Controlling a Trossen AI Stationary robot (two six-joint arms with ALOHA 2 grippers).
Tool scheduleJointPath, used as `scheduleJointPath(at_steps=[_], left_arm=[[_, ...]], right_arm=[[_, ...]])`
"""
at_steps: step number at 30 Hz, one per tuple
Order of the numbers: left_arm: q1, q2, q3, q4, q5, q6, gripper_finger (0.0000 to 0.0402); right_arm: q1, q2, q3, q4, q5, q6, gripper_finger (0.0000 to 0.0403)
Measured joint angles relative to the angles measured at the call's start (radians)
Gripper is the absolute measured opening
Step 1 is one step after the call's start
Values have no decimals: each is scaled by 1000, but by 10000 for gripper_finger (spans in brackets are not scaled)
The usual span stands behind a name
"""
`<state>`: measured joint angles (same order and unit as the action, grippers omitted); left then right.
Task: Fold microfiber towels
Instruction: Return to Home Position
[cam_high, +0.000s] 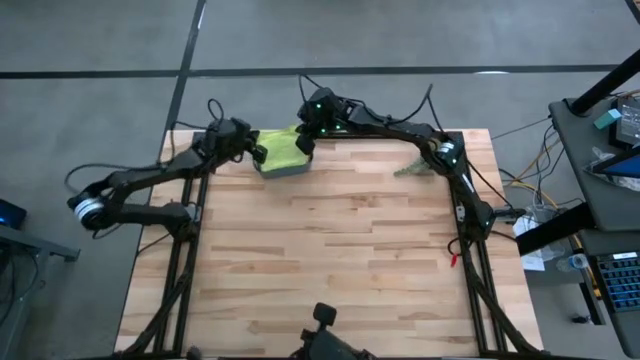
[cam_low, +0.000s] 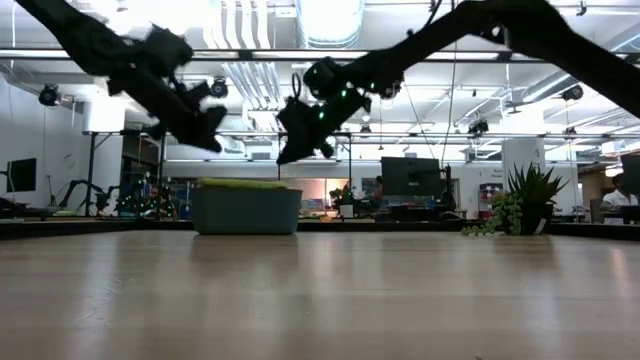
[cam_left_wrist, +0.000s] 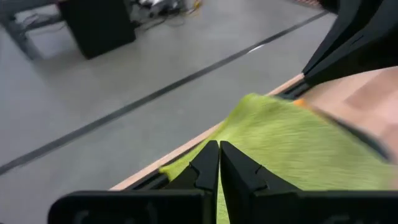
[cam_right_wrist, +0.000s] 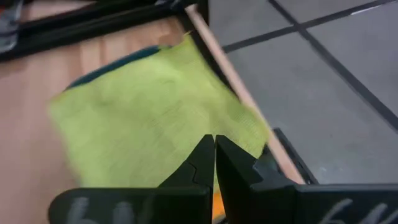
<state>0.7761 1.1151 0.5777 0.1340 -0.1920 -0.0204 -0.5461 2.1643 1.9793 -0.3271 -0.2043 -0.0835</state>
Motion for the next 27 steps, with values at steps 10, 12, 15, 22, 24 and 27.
scheduleJointPath(at_steps=[10,12,15,22,24,27], left_arm=[[-280,-305,-77,-45,135,13,0],[-369,-360,-103,-49,136,31,0],[-508,-445,-142,-43,137,57,0],[-715,-624,-234,-33,128,109,0],[-735,-665,-260,-40,123,109,0],[-747,-721,-302,-38,108,110,0]], right_arm=[[138,-230,-219,-80,-4,-61,8],[182,-307,-325,-16,-4,-58,8],[249,-428,-502,112,-4,-70,8],[358,-678,-875,395,30,-98,8],[375,-745,-976,479,51,-111,8],[393,-836,-1126,595,75,-126,8]])
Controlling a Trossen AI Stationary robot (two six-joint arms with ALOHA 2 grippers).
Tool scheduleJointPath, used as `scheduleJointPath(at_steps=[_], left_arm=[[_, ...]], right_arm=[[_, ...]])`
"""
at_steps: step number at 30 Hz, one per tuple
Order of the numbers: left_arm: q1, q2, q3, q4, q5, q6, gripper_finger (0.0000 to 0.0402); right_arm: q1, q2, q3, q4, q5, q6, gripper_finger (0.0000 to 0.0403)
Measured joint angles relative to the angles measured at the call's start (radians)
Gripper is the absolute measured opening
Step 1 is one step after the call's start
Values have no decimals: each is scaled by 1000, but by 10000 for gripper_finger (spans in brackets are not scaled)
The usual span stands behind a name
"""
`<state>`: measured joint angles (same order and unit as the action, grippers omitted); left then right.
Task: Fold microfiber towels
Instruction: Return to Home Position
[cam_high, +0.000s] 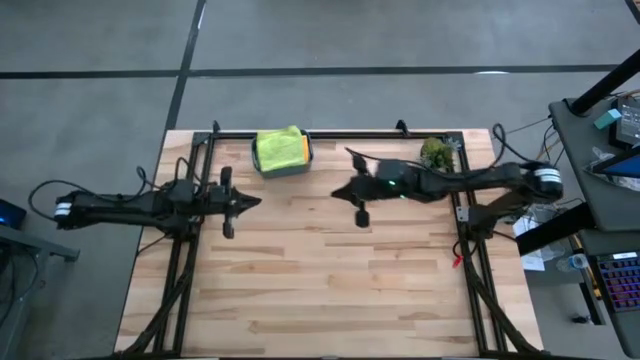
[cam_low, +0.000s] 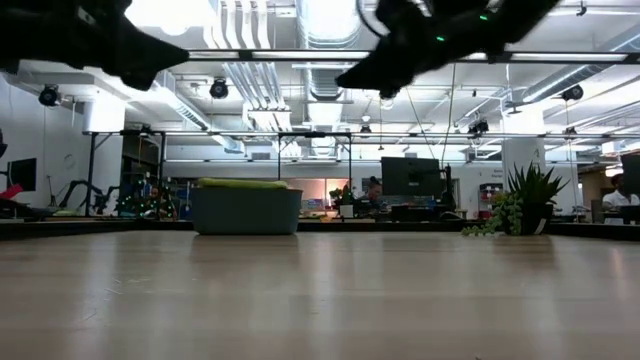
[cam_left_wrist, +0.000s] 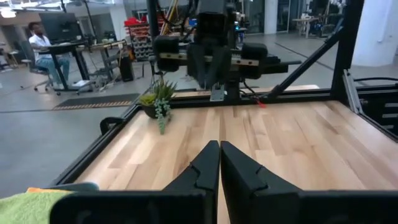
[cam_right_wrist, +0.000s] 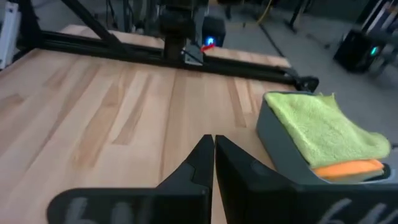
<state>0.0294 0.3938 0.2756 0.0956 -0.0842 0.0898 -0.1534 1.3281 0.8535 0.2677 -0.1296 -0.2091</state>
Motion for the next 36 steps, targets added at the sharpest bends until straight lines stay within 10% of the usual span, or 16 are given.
scheduleJointPath(at_steps=[20,36], left_arm=[[0,-372,-239,3,-11,86,0],[0,-326,-268,53,-11,74,0]], right_arm=[[-43,-589,-576,249,-1,0,8],[-43,-974,-840,444,-138,76,8]])
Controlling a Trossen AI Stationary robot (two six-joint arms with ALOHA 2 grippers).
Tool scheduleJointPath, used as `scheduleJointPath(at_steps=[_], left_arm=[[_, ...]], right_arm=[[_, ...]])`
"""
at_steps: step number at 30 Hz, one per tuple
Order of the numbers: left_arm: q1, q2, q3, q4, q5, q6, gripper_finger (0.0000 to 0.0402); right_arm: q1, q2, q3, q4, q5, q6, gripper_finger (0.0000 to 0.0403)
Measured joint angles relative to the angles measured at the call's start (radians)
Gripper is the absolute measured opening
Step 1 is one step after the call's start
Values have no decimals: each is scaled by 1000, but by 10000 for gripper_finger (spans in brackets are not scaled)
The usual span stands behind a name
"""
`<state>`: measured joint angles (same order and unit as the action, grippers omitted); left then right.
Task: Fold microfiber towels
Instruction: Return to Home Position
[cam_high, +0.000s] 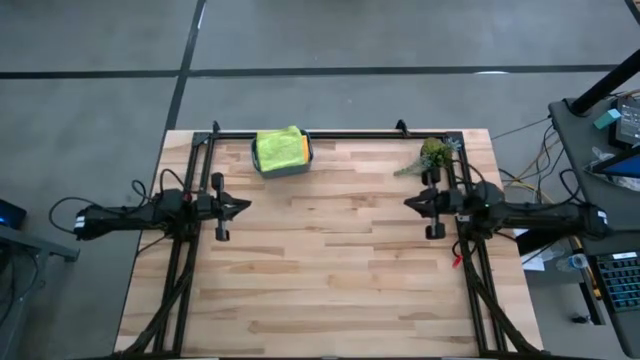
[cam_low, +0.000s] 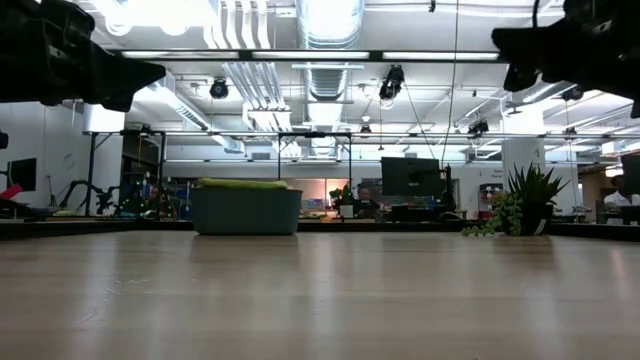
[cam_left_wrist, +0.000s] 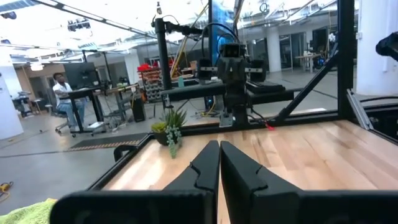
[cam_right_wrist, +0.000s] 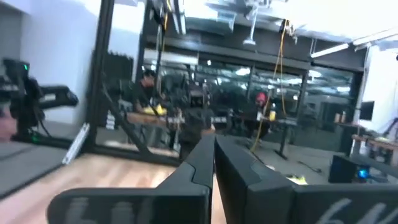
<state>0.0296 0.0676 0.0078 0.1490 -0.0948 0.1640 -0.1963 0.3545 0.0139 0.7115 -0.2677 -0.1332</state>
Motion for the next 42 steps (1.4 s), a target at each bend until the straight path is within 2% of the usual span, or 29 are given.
scheduleJointPath(at_steps=[5,12,15,21,27,42], left_arm=[[0,4,-1,-1,0,0,0],[0,6,-2,0,0,0,0],[0,6,-2,-1,0,0,0],[0,9,-2,-2,2,1,0],[0,22,-3,2,2,0,0],[0,39,-3,-1,2,1,0]], right_arm=[[2,-98,0,-68,-57,75,8],[5,-280,0,-327,-57,137,8],[4,-354,0,-434,-58,88,8],[11,-344,-1,-550,-92,-84,8],[10,-338,-1,-623,-24,-164,8],[10,-333,-1,-665,-9,277,8]])
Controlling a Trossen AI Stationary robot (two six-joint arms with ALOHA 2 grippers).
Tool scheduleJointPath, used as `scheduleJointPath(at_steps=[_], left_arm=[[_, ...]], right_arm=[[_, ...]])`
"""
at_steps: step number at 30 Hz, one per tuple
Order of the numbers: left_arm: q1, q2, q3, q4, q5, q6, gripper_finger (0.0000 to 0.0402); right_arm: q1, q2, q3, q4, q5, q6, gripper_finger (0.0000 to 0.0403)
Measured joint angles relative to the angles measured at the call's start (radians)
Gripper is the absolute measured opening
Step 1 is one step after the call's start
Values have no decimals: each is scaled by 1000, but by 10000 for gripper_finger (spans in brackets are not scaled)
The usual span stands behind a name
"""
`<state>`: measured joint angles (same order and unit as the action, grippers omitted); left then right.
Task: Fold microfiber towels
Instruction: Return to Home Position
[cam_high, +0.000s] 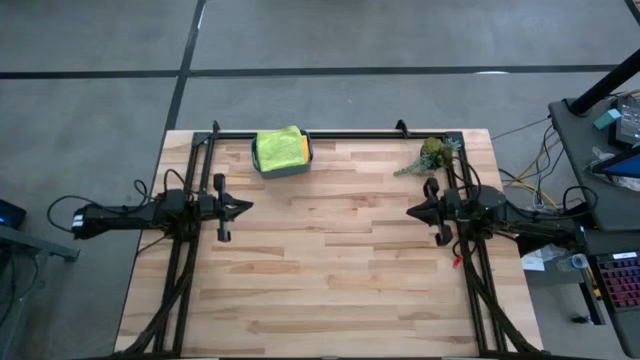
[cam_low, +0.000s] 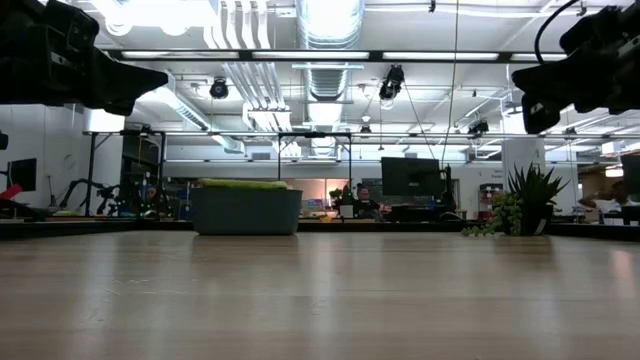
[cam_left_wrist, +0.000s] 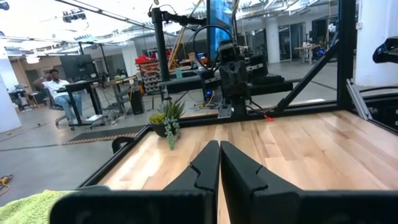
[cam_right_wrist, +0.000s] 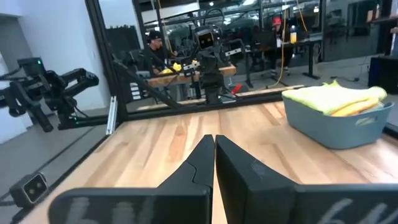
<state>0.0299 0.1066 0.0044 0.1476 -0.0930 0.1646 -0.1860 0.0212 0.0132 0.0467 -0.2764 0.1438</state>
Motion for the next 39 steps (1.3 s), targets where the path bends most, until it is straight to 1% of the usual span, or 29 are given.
scheduleJointPath(at_steps=[2,39], left_arm=[[0,0,0,2,0,0,0],[0,4,0,1,-1,0,0]], right_arm=[[0,0,0,0,0,20,8],[0,0,0,-5,-1,21,9]])
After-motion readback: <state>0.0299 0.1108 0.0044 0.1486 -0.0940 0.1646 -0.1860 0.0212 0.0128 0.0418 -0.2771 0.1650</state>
